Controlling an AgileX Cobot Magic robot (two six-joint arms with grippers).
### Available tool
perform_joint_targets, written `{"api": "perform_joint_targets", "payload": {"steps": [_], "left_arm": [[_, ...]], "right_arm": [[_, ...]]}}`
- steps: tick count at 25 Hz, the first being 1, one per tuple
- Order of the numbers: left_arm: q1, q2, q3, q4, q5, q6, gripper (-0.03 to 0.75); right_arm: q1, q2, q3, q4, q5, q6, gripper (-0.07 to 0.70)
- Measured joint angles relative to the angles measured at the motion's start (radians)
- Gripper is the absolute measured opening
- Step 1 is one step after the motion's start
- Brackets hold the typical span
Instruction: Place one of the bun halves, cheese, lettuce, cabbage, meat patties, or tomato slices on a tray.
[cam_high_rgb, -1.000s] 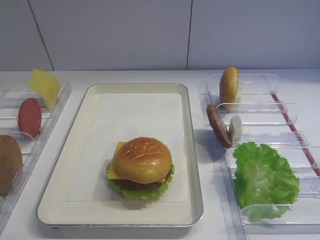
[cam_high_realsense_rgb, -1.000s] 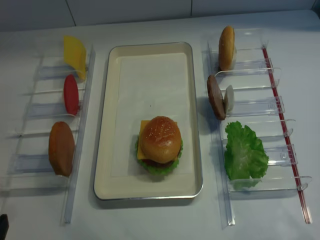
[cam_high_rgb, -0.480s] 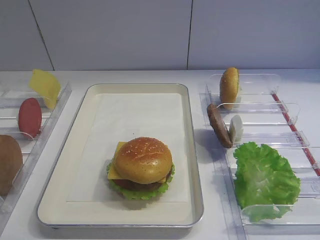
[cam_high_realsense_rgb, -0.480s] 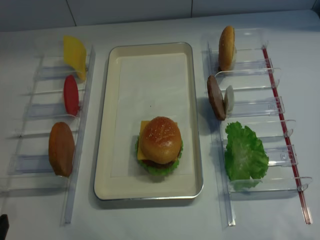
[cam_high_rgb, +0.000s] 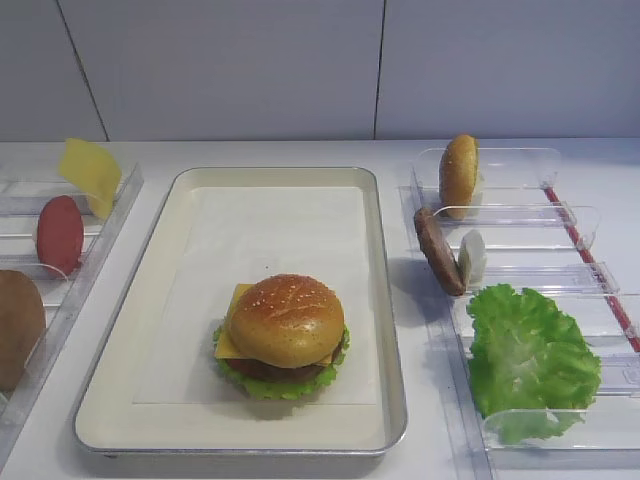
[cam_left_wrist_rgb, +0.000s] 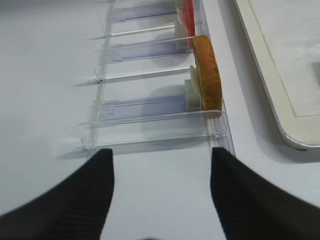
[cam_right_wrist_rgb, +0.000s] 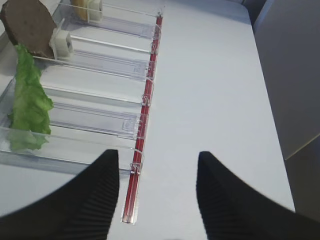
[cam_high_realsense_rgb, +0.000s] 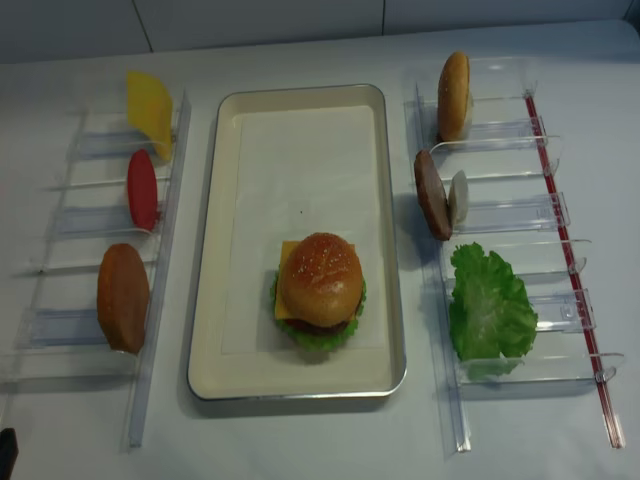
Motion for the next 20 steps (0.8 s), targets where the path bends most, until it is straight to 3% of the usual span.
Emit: {"api": "perform_joint_targets", "payload": {"steps": [20], "left_arm": [[0.0,0.0,0.0,0.0,0.0,0.0,0.414]], "right_arm": [[0.0,0.0,0.0,0.0,0.0,0.0,0.38]]}}
